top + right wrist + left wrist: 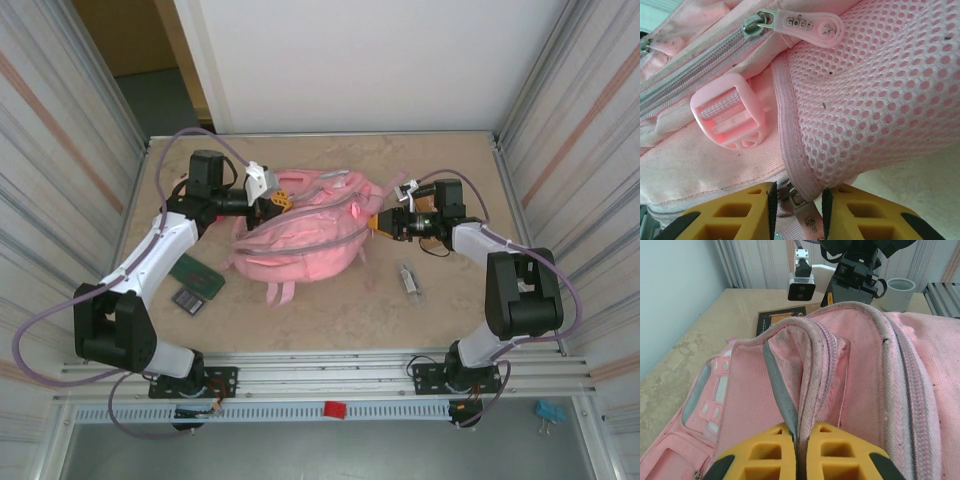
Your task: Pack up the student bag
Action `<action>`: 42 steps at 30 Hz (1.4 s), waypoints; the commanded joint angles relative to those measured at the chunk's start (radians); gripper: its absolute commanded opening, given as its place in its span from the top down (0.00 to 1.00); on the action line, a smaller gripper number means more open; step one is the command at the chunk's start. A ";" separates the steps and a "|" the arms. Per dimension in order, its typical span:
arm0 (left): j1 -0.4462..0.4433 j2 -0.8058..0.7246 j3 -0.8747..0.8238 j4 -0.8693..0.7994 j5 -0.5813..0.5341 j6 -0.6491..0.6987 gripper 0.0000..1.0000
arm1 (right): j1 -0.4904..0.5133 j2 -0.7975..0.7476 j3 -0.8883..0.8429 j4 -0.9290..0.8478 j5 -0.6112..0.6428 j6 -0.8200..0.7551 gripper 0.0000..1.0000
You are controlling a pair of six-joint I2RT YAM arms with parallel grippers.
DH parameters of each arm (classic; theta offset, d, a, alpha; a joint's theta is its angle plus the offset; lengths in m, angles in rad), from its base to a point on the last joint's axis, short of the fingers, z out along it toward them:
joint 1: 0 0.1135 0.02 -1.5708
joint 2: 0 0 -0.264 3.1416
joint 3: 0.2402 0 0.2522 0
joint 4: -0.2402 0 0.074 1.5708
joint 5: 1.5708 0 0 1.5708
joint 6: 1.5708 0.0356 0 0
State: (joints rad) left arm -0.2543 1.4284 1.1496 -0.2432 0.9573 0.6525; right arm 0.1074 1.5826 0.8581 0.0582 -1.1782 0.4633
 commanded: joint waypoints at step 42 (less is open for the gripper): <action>0.030 -0.068 0.016 0.089 0.102 -0.001 1.00 | 0.018 -0.044 0.029 -0.115 0.371 -0.297 0.38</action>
State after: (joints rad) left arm -0.2356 1.4242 1.1282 -0.2203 0.9371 0.6312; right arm 0.0978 1.5608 0.8810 -0.0650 -0.9401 0.3153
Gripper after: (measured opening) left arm 0.081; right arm 0.620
